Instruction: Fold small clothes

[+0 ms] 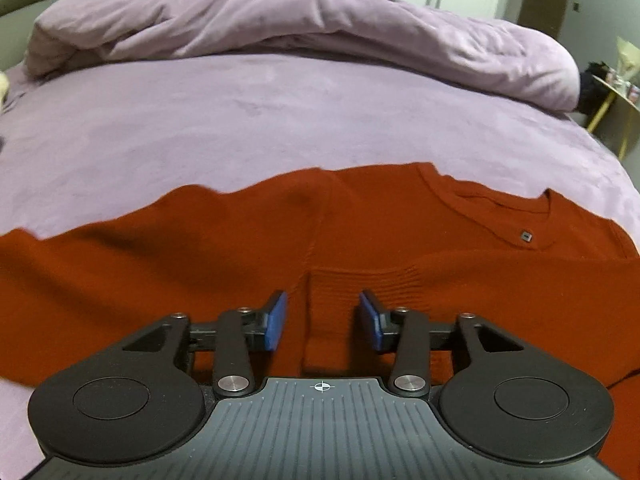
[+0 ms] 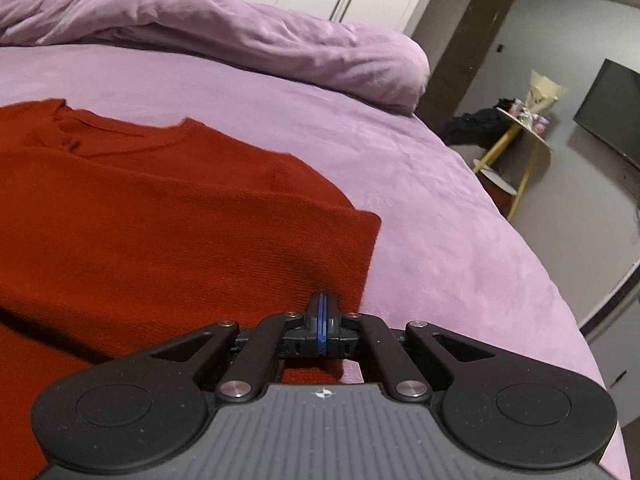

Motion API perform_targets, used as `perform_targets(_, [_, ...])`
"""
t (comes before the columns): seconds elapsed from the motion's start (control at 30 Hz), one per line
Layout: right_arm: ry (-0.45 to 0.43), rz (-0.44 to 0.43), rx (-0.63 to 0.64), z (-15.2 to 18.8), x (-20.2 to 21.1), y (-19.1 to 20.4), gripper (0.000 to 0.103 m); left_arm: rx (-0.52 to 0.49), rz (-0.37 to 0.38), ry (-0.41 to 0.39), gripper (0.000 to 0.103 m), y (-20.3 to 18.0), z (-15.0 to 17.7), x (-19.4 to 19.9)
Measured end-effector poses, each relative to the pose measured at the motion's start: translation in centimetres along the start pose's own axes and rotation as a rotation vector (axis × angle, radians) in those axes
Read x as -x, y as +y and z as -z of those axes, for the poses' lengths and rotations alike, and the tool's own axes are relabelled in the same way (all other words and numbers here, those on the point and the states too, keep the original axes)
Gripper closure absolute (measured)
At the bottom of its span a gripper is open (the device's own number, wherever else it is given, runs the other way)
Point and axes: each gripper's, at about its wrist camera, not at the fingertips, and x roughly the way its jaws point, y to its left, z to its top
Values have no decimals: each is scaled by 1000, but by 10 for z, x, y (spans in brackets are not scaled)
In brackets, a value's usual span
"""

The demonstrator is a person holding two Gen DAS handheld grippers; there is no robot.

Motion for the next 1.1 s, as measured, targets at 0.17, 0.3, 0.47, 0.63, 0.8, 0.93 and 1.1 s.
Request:
perform_targets(0.17, [-55,-106,-121,-16,17,-1,103,54,-30,-61,50,2,-3,26])
perform_targets(0.3, [-84,-126,-58,-31,10,24,103,28,4,-52,49,-15,-5,20])
perform_targets(0.47, [-44,-37,33,-26,-19,36,103,-49,15,-1,49,-41,1,-12])
perform_targets(0.63, [-3,53,-22,-22,-41,11,103,-97,-18,-42,43,-53,-1,-31])
perform_targets(0.8, [-6,98,38,-24,-45,21,103,-157,-49,-45,33,-57,-6,-38])
perform_targets(0.93, [-20,10,-49,-25,-27,4,103,-91,-27,-8,36,-47,-2,-17])
perform_targets(1.1, [-59,-229,-150,-9,24,-5,103,-66,12,6,33,-49,15,-7])
